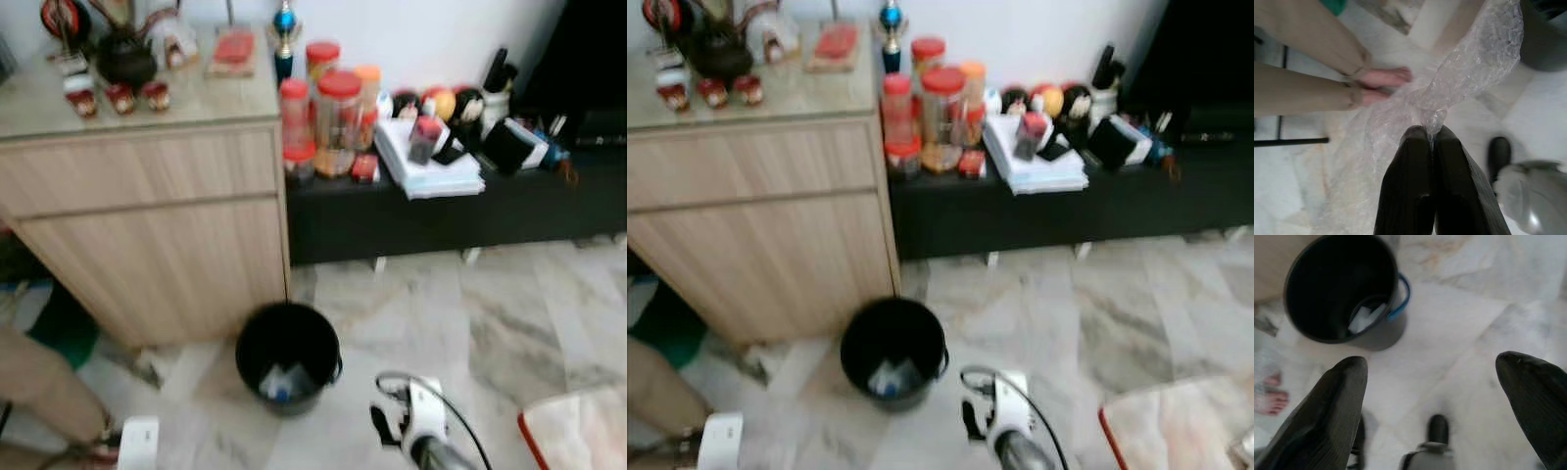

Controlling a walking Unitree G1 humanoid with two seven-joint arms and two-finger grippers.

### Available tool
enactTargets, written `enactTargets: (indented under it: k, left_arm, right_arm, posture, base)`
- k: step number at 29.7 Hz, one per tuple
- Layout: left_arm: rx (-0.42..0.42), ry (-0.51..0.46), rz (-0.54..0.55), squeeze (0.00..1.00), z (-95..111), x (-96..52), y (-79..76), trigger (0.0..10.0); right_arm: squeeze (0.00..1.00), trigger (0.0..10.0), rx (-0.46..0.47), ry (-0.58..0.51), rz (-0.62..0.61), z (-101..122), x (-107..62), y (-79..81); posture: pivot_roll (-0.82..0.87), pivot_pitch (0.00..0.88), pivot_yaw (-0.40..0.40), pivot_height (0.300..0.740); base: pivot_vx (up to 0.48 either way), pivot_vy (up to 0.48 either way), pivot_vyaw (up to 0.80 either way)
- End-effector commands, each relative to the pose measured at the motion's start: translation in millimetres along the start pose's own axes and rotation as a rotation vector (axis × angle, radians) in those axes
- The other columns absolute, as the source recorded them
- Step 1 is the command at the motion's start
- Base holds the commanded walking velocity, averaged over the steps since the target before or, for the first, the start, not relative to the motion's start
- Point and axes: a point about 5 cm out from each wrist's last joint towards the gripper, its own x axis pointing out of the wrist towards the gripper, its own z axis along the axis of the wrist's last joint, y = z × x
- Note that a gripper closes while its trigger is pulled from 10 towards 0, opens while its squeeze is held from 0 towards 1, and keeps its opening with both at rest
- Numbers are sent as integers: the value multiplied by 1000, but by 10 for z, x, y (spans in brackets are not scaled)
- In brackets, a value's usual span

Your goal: Picking trash to rubbish bin

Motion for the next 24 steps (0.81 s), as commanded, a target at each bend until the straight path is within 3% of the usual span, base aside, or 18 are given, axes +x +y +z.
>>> enactTargets:
  k: [1, 16, 24]
  left_arm:
    - [5, 20, 25, 0, -59, -4, 103, 10000]
    - [22, 4, 13, 0, -28, 2, 87, 10000]
    - [56, -85, -9, 0, 163, 31, 60, 10000]
  right_arm:
    - [0, 10000, 2, -9, 18, 27, 19, 79]
    - [0, 10000, 4, -10, 22, 21, 20, 95]
    - [0, 10000, 6, -10, 29, 27, 22, 101]
  posture:
    - [90, 124, -13, 740]
    - [87, 121, -11, 740]
    - [92, 133, -10, 740]
  base:
    - [300, 0, 0]
    - [295, 0, 189]
    - [295, 0, 0]
